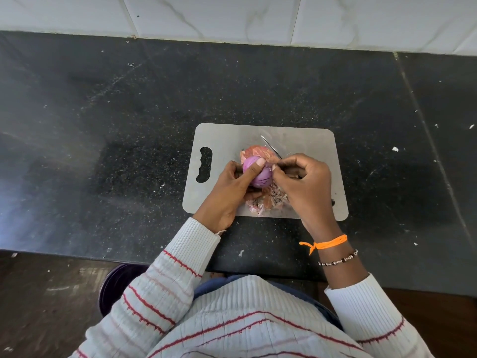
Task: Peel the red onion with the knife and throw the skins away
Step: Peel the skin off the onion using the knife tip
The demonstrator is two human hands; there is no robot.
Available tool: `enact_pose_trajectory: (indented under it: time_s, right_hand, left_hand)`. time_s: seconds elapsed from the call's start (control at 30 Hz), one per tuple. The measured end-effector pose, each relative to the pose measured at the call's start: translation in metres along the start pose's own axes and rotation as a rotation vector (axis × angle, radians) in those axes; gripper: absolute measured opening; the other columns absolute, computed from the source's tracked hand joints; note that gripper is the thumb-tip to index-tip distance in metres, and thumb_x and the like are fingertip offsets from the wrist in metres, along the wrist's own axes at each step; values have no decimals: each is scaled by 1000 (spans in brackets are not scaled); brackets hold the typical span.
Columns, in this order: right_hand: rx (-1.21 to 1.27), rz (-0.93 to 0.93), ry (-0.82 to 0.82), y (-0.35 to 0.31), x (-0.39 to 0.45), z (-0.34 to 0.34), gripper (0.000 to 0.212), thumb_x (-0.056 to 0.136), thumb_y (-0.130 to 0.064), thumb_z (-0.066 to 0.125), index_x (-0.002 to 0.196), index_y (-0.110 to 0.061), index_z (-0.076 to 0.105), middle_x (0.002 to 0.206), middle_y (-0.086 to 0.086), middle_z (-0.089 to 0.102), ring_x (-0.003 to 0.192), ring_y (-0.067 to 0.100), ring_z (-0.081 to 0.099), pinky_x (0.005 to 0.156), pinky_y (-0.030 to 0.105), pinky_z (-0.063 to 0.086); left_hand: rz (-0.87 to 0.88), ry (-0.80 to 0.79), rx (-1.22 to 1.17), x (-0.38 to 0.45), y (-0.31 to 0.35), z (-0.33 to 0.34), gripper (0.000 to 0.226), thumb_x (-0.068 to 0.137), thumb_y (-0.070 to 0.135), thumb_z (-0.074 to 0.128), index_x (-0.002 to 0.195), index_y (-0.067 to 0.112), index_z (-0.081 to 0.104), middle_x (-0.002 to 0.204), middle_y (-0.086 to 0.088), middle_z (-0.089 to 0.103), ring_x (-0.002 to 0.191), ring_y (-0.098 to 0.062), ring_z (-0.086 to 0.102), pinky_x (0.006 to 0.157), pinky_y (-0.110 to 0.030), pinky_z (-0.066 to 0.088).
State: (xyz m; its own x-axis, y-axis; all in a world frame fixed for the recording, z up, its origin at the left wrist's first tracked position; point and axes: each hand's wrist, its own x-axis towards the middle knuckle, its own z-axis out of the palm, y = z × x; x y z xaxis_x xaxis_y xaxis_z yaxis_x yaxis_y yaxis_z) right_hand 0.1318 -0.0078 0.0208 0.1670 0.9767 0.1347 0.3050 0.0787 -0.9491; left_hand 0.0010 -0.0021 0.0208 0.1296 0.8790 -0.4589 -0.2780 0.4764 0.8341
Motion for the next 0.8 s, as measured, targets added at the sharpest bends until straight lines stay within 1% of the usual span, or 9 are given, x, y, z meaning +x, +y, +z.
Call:
enact_pose_trajectory:
  time_s: [0.1,0.2,0.27,0.33,0.4,0.53,0.63,0.73,0.8]
  right_hand:
    - [121,132,-13,0,-2,-3,13,87,-7,61,82,-17,68,75,-3,70,72,7,67,70,28,57]
    - [64,104,-2,3,-4,-3,17,92,-20,56,81,-18,68,77,6,70,78,23,67,73,42,56]
    - [54,77,1,0,-6,-2,17,90,-26,59,85,-13,69,78,7,70,77,20,67,68,36,56]
    - [66,55,-11,-4,-8,0,16,84,-27,66,89,-12,68,81,1,70,78,9,67,67,24,55]
    - [38,9,-25,-6,-9,2,16,79,-23,72,91,-14,67,83,-5,69,79,5,67,67,18,54]
    - [-11,-27,-11,0,-5,2,9,82,-8,68,85,-17,67,81,-6,68,76,5,65,69,20,54]
    - [-68,-4,40,6,-2,-1,14,82,-4,66,81,-19,64,76,-13,65,69,0,63,66,18,52]
    - [-161,-92,64,7,-2,-3,19,82,4,59,84,-13,65,80,-3,67,77,5,64,72,21,53]
    - [-135,-146,45,3,-4,-3,15,83,1,60,89,-12,66,88,2,68,84,7,63,75,20,52]
  left_hand:
    - [-24,-2,-15,1,1,0,27,86,34,59,95,12,46,94,-10,64,79,-17,66,71,-23,56]
    - [-33,-7,-23,2,0,0,33,86,35,58,102,9,46,97,-10,63,84,-18,66,77,-26,56]
    - [-32,-5,-20,1,0,0,35,86,36,58,104,9,46,96,-10,63,84,-17,66,75,-25,57]
    - [-30,-3,-21,1,0,-1,33,85,37,59,101,10,47,95,-10,63,81,-16,66,70,-21,57]
    - [-36,-3,-20,1,0,-2,34,84,37,59,101,10,48,97,-11,63,81,-15,66,68,-20,57]
    - [-58,-2,-45,1,0,-2,40,90,38,54,112,4,54,92,-10,66,73,-11,68,66,-20,56]
    - [-76,-35,-72,1,1,-3,37,94,40,44,103,9,62,86,-7,70,71,-8,68,67,-20,57]
    - [-85,-34,-81,1,1,-4,37,96,42,39,97,13,62,86,-6,70,73,-9,67,71,-20,57]
    - [-88,-32,-92,0,2,-4,36,96,42,38,98,14,62,84,-6,69,71,-9,66,70,-21,57]
